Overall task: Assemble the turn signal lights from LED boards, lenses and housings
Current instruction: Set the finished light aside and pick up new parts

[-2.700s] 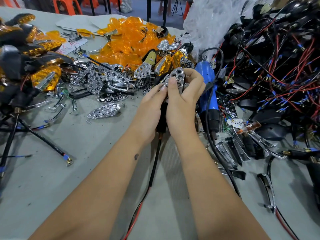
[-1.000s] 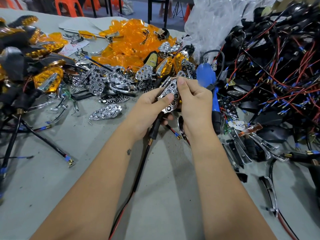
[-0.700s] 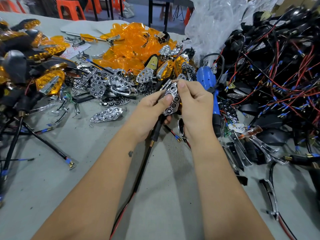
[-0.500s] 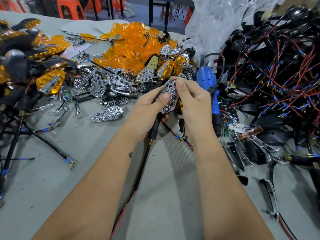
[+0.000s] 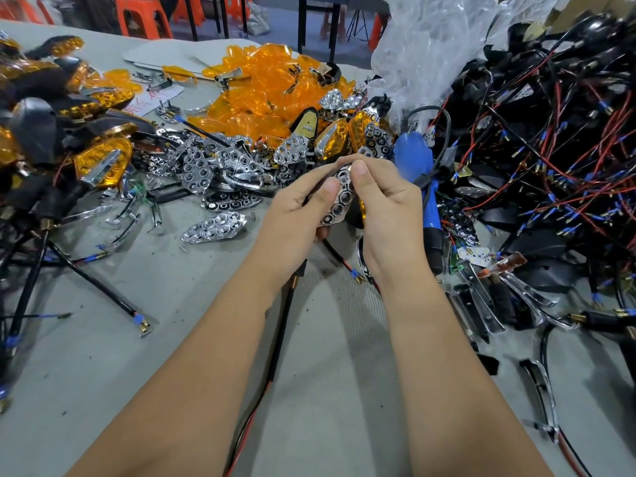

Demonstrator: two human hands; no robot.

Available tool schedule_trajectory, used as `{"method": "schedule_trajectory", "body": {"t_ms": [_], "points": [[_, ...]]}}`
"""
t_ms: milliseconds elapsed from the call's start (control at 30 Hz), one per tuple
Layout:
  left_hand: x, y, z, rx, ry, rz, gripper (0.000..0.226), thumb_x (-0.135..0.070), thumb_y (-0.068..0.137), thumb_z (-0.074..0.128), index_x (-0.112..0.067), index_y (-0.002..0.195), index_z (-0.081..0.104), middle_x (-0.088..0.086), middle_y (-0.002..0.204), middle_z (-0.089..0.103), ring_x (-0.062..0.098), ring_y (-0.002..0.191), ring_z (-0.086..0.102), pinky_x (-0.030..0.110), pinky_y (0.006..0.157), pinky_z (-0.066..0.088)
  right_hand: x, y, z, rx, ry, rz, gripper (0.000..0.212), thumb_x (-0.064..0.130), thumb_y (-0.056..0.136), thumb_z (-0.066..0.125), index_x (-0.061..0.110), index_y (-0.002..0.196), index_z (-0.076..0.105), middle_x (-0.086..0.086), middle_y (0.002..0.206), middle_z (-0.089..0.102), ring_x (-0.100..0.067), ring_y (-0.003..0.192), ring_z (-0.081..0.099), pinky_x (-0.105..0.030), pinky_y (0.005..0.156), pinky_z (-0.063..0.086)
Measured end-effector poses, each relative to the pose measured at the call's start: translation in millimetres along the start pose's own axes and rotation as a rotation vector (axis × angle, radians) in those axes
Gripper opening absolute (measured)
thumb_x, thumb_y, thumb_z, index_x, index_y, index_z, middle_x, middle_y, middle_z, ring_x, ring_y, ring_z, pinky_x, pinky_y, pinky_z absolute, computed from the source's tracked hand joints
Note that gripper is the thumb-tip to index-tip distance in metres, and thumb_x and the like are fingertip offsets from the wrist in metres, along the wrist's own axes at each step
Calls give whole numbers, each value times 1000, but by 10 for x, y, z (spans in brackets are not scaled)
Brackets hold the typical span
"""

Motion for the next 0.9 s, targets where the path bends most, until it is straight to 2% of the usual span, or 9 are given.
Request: {"method": "schedule_trajectory", "body": {"t_ms": [167, 267, 333, 433, 500, 567, 633, 800, 900], "points": [[-32, -10, -9, -34, -20, -15, 23, -29, 103, 50, -43, 113, 65, -28, 80, 60, -7, 73, 52, 16, 55, 45, 5, -7, 26, 40, -9, 29, 15, 13, 98, 58, 14, 103, 72, -13, 109, 65, -14, 105, 60, -38, 100, 48], [-54, -20, -14, -16, 25, 27, 24, -30, 102, 51, -47, 115, 62, -30, 99, 67, -5, 84, 56, 17, 60, 48, 20, -17, 32, 11, 18, 7, 13, 9, 96, 60, 9, 102, 71, -7, 104, 66, -13, 101, 61, -31, 96, 51], [-57, -24, -9, -9, 40, 49, 25, -31, 102, 51, -51, 113, 61, -30, 101, 68, -1, 82, 54, 18, 59, 47, 22, -21, 22, -19, 48, 3, 13, 5, 96, 60, 7, 101, 72, -3, 98, 65, -8, 97, 62, -25, 91, 50], [-13, -17, -11, -25, 7, 28, 26, -31, 102, 51, -52, 109, 65, -22, 87, 64, 2, 73, 49, 17, 55, 45, 22, -27, 14, -48, 27, -7, 13, 5, 94, 63, 12, 97, 73, 1, 92, 65, -4, 91, 62, -23, 87, 49], [35, -6, -9, -36, -40, -24, 26, -33, 102, 52, -51, 104, 70, -17, 79, 58, 0, 67, 48, 16, 53, 45, 22, -25, 20, -54, -24, -21, 12, 5, 93, 64, 14, 95, 73, -2, 92, 66, -8, 91, 62, -29, 88, 51], [72, 7, 2, -54, -80, -80, 24, -33, 102, 51, -45, 103, 71, -23, 72, 58, -4, 60, 49, 15, 50, 44, 25, -24, 38, -63, -66, -23, 15, 7, 93, 66, 20, 90, 74, -6, 94, 67, -13, 92, 63, -37, 91, 52], [101, 25, 15, -66, -124, -124, 21, -32, 103, 50, -35, 107, 70, -25, 67, 57, -3, 52, 47, 14, 46, 41, 18, -19, 48, -75, -85, 13, 16, 11, 94, 67, 25, 88, 73, -10, 98, 68, -14, 94, 63, -37, 94, 52], [108, 87, 8, -83, -364, -219, 26, -28, 102, 53, -28, 86, 73, -12, 68, 65, 8, 49, 51, 17, 44, 40, -8, -20, 74, -44, -146, 111, 23, 21, 102, 53, 17, 118, 70, -4, 120, 64, -10, 113, 61, -35, 104, 48], [123, 157, -31, -118, -463, -256, 16, -18, 103, 50, -14, 99, 65, 2, 82, 68, 15, 62, 56, 25, 59, 49, 11, -64, 138, -67, -314, 24, 25, 19, 100, 54, 15, 122, 65, 5, 111, 55, -10, 96, 62, -39, 93, 53]]}}
Point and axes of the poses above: each hand's wrist, its own y-axis towards the middle knuckle, its own z-axis out of the palm, x = y × z, the point moved 2 cm from there along y, towards the middle knuckle
